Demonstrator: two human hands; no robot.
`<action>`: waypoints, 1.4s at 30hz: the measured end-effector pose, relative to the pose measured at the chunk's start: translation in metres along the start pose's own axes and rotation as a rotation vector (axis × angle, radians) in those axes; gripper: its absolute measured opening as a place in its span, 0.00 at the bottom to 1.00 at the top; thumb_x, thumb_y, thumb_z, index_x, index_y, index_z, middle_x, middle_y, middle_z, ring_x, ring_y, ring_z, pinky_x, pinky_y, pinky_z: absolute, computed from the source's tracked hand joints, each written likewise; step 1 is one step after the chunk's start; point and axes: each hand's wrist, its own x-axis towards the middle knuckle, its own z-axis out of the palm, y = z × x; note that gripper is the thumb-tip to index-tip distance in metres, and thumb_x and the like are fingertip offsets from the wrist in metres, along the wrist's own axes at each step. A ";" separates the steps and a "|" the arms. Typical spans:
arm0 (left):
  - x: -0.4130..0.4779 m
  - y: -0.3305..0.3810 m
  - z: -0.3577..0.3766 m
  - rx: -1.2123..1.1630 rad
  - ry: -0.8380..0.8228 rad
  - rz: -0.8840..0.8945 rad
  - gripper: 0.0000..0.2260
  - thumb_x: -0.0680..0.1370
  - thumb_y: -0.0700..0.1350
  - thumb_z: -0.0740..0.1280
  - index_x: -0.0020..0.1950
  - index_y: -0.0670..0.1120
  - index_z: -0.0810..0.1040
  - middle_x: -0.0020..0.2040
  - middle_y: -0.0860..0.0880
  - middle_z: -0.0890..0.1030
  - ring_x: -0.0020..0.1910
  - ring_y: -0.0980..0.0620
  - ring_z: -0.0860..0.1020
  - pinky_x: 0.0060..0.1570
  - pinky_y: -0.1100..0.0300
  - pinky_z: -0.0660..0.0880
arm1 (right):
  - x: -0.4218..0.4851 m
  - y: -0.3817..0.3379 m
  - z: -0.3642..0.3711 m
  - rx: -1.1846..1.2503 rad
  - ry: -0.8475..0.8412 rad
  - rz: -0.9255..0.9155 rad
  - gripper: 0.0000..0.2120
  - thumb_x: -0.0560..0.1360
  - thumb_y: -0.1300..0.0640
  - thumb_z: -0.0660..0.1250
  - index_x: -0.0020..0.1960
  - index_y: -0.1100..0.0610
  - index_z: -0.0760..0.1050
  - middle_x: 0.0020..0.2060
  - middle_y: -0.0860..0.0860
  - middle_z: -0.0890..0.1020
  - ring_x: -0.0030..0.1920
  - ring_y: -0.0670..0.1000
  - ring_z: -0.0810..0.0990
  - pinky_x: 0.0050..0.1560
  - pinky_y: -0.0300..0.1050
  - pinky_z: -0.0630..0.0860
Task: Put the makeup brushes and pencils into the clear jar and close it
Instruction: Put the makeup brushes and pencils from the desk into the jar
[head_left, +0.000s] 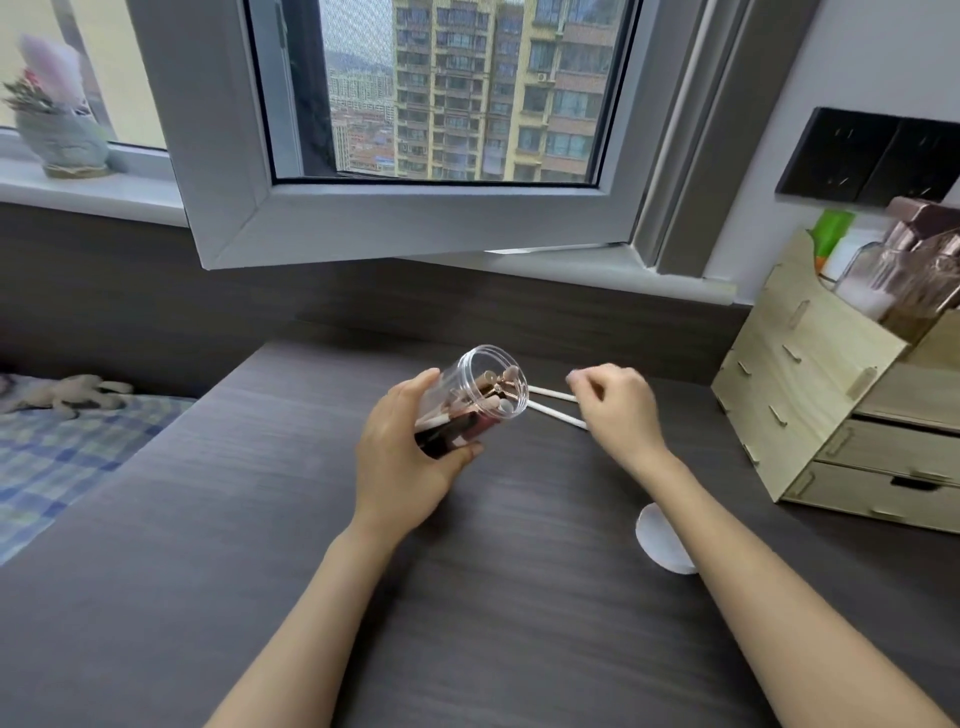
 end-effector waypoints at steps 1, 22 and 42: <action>0.001 0.000 0.000 -0.006 0.015 -0.016 0.34 0.59 0.44 0.81 0.63 0.45 0.72 0.56 0.56 0.73 0.55 0.64 0.67 0.54 0.78 0.60 | 0.007 0.006 0.011 -0.154 -0.078 -0.054 0.13 0.77 0.57 0.61 0.43 0.60 0.82 0.43 0.58 0.84 0.47 0.62 0.77 0.48 0.49 0.71; 0.002 0.003 0.002 -0.009 0.003 -0.040 0.35 0.59 0.44 0.81 0.63 0.46 0.73 0.56 0.57 0.74 0.53 0.66 0.67 0.52 0.80 0.58 | -0.018 -0.078 -0.058 0.897 0.313 -0.073 0.11 0.74 0.66 0.66 0.42 0.51 0.71 0.36 0.51 0.81 0.35 0.46 0.82 0.36 0.38 0.78; 0.001 0.001 0.005 -0.031 -0.047 -0.027 0.35 0.59 0.44 0.81 0.63 0.48 0.72 0.56 0.56 0.75 0.55 0.61 0.71 0.55 0.60 0.70 | -0.029 -0.075 -0.032 0.679 0.205 -0.191 0.08 0.73 0.58 0.67 0.43 0.44 0.77 0.36 0.42 0.81 0.36 0.44 0.74 0.39 0.38 0.70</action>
